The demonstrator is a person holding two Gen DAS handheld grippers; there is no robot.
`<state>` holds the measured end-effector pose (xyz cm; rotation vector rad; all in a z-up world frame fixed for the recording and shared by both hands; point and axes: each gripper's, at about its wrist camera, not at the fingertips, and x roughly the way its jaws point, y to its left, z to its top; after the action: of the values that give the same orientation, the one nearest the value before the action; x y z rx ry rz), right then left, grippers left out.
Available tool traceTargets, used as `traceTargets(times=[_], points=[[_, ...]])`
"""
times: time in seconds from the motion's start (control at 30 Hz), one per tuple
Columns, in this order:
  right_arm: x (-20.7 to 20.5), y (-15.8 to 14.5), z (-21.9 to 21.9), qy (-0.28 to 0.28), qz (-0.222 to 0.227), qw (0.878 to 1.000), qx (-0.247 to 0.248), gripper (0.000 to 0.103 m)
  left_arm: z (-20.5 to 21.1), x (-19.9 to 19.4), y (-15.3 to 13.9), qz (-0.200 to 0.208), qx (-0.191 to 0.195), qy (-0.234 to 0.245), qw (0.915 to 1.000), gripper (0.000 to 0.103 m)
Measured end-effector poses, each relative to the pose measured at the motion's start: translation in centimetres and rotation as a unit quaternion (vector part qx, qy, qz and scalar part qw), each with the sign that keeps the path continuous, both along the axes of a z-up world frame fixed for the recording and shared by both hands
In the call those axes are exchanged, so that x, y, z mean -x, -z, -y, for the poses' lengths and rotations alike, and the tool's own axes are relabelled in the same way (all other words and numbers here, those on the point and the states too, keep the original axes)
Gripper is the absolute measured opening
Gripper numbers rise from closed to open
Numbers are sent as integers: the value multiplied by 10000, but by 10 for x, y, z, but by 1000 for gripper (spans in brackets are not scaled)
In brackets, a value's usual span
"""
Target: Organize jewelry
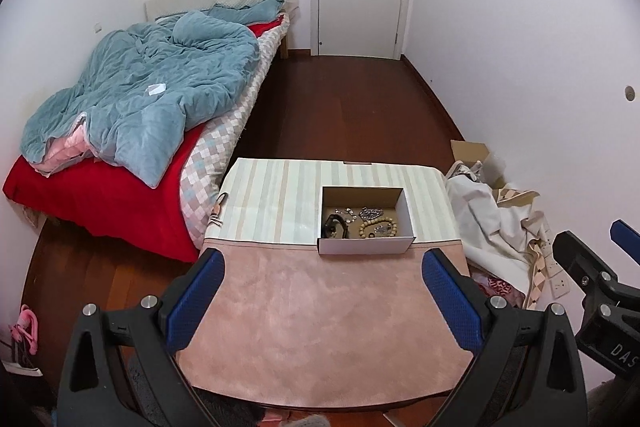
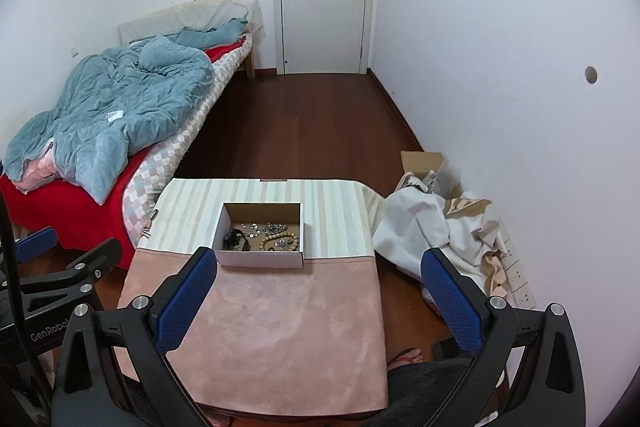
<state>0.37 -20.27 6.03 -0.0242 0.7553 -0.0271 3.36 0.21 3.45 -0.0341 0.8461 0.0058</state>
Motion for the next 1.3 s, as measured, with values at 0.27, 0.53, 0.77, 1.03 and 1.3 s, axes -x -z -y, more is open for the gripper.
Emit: traceTargets(times=[0.27,0.53,0.77,1.03,1.3], points=[[4,-1,3,6,-135,9999,-54,103,-1,5,-7,24,-83,-62,9999,101],[-18,3,0,-8,-170,9999,-28,103,-3,-14,-5,79,-182,-146,9997,103],[-53,11,-3,86,-196,9997,89,103,-5,-38,3,108,-278,-291,9991,103],[-96,40,-1,164,-484,9986,157,103,-2,-67,29,-211,-384,-328,9985,103],[-115,63,1,191,-726,9969,223,103,1,-81,46,-413,-428,-325,9977,103]])
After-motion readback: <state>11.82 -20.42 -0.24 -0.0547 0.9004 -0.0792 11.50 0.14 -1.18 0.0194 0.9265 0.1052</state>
